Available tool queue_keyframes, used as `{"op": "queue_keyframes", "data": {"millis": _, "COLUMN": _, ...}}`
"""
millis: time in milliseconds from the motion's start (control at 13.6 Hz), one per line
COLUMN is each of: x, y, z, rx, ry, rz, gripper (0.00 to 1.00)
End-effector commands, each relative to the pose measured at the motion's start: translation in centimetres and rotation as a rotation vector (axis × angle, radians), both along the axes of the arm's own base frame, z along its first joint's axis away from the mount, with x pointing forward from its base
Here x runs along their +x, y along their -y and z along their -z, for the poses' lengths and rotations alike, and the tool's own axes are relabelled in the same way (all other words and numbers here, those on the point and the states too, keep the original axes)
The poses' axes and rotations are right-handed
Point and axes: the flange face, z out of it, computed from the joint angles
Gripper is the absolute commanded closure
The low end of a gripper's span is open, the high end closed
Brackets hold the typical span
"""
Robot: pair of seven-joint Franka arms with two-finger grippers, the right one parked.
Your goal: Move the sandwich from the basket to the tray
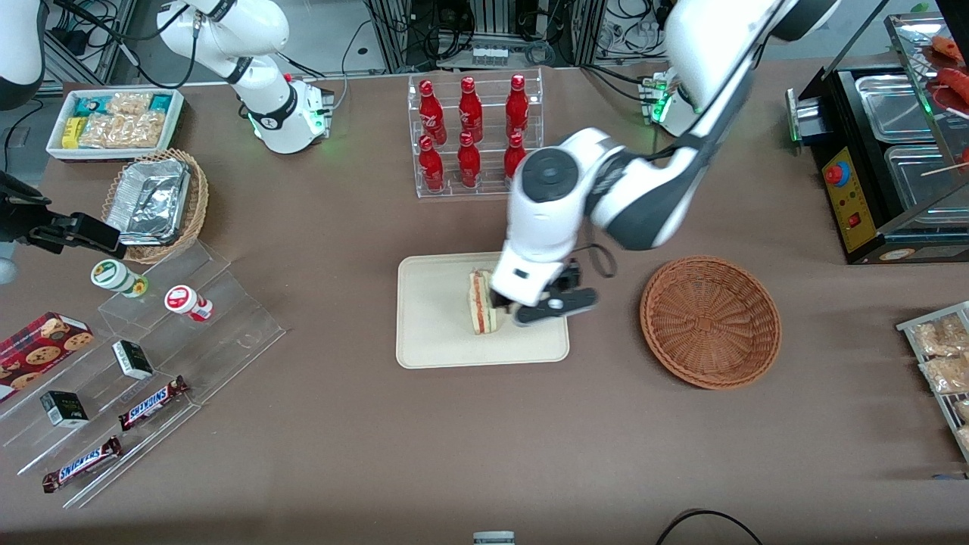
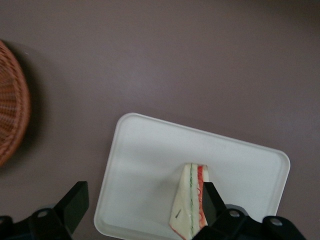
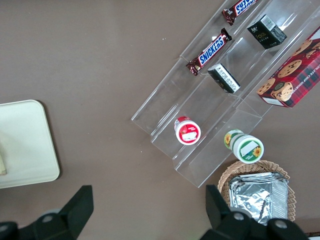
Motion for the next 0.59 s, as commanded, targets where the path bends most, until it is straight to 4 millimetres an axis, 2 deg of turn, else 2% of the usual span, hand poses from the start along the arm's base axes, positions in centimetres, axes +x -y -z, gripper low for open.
{"op": "queue_keyframes", "data": {"millis": 0, "x": 0.0, "y": -4.2, "z": -2.5, "rx": 0.015, "ry": -0.010, "rz": -0.025, "gripper": 0.00}}
{"op": "queue_keyframes", "data": {"millis": 147, "x": 0.8, "y": -8.3, "z": -4.3, "rx": 0.027, "ry": -0.034, "rz": 0.007, "gripper": 0.00}}
{"op": "queue_keyframes", "data": {"millis": 440, "x": 2.1, "y": -18.5, "z": -8.7, "rx": 0.041, "ry": -0.117, "rz": 0.102, "gripper": 0.00}}
{"op": "queue_keyframes", "data": {"millis": 514, "x": 1.7, "y": -19.7, "z": -9.7, "rx": 0.037, "ry": -0.130, "rz": 0.124, "gripper": 0.00}}
